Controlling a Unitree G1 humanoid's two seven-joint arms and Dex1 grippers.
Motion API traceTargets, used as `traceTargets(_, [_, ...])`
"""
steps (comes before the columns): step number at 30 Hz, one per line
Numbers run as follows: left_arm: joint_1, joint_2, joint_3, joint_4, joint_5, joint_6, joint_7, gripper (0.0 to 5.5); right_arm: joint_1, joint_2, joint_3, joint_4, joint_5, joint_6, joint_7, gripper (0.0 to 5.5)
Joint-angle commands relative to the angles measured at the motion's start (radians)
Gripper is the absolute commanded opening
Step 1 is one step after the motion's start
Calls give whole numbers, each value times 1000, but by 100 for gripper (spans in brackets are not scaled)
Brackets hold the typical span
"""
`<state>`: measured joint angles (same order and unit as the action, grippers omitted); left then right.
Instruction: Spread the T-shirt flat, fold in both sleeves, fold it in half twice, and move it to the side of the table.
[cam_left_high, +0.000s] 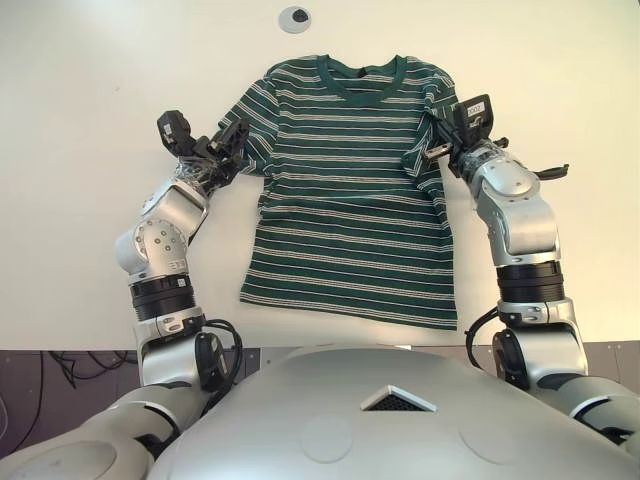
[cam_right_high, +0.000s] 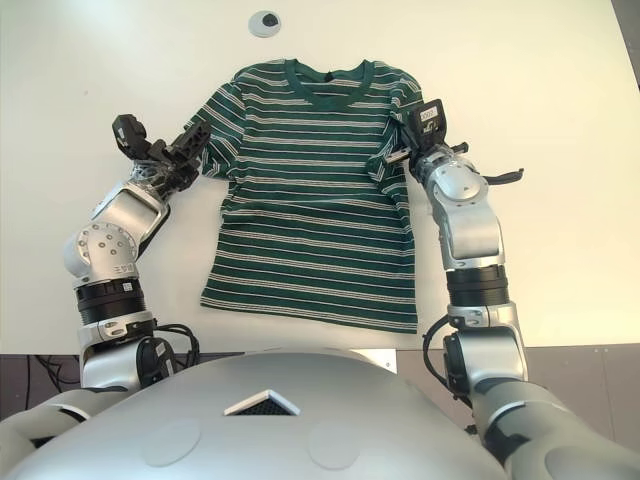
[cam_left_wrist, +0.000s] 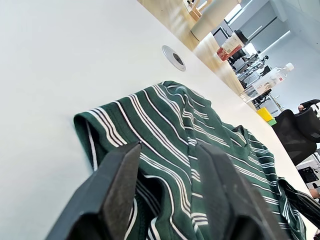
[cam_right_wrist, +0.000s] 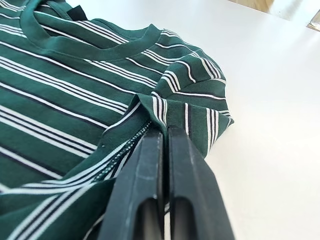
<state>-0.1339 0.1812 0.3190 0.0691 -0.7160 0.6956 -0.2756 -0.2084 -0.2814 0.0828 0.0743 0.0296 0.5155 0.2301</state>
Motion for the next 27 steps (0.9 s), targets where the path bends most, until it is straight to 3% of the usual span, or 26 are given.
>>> traceTargets(1, [-12,2,-5,-3,9,8,2,198,-15,21,10,6,-23,-5,-21,4])
traceTargets(11, [-13,3,-16,-1,10,12,-3,198,-82,54,109,58,-67,-226,45,4])
traceTargets(19, [-40,14,-28,28,17,13,-18,198,-64,29,130,168,-107,-243,87,4])
traceTargets(27, [-37,11,-26,26,21,15,-20,198,-61,26,43,60,-78,-339,56,116])
